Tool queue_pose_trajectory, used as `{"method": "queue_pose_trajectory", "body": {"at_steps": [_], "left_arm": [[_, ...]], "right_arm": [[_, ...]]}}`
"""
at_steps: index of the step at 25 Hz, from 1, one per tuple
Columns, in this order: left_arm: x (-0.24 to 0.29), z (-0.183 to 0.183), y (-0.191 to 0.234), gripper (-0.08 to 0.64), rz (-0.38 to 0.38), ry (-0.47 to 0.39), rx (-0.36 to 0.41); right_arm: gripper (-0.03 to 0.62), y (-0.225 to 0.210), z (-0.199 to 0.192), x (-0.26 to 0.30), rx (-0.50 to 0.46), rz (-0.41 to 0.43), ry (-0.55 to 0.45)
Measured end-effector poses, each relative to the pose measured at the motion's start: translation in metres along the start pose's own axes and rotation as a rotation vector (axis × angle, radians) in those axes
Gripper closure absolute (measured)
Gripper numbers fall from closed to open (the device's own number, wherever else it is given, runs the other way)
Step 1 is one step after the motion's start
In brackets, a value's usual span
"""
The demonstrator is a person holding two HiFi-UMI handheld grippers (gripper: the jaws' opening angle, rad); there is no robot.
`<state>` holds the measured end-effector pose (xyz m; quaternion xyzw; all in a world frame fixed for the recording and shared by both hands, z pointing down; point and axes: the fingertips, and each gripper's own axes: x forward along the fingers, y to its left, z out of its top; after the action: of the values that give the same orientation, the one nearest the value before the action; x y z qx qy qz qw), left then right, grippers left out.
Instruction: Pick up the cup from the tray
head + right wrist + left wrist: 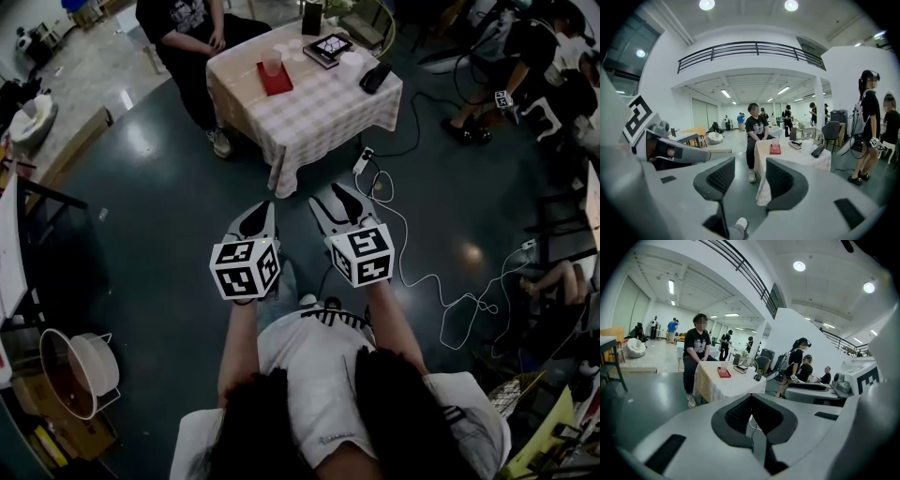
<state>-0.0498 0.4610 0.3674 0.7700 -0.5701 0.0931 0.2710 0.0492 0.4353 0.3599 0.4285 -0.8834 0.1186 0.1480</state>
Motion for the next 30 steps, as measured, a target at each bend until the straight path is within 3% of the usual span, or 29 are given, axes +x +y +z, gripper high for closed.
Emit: {"method": "queue_pose_trajectory", "body": {"at_steps": [5, 8, 14, 21, 30], "left_arm": [[0.036, 0.018, 0.019, 0.555, -0.001, 0.020, 0.025], [0.059, 0.038, 0.039, 0.555, 0.012, 0.022, 0.016], [0.106, 0.083, 0.079, 0.555, 0.008, 0.050, 0.027], [0.146, 0.131, 0.130, 0.555, 0.009, 0.054, 0.012], [0.183, 0.162, 0.163, 0.555, -0.026, 0.073, 0.043]], "right_arm": [[0.374, -0.018, 0.016, 0.036, 0.012, 0.004, -0.016], [0.311, -0.028, 0.032, 0.062, -0.009, 0.005, -0.026], [0.250, -0.050, 0.069, 0.127, 0.004, -0.027, -0.052], [0.232, -0.053, 0.102, 0.198, -0.011, -0.036, -0.040], [0.229, -0.063, 0.122, 0.250, -0.001, -0.073, -0.037]]}}
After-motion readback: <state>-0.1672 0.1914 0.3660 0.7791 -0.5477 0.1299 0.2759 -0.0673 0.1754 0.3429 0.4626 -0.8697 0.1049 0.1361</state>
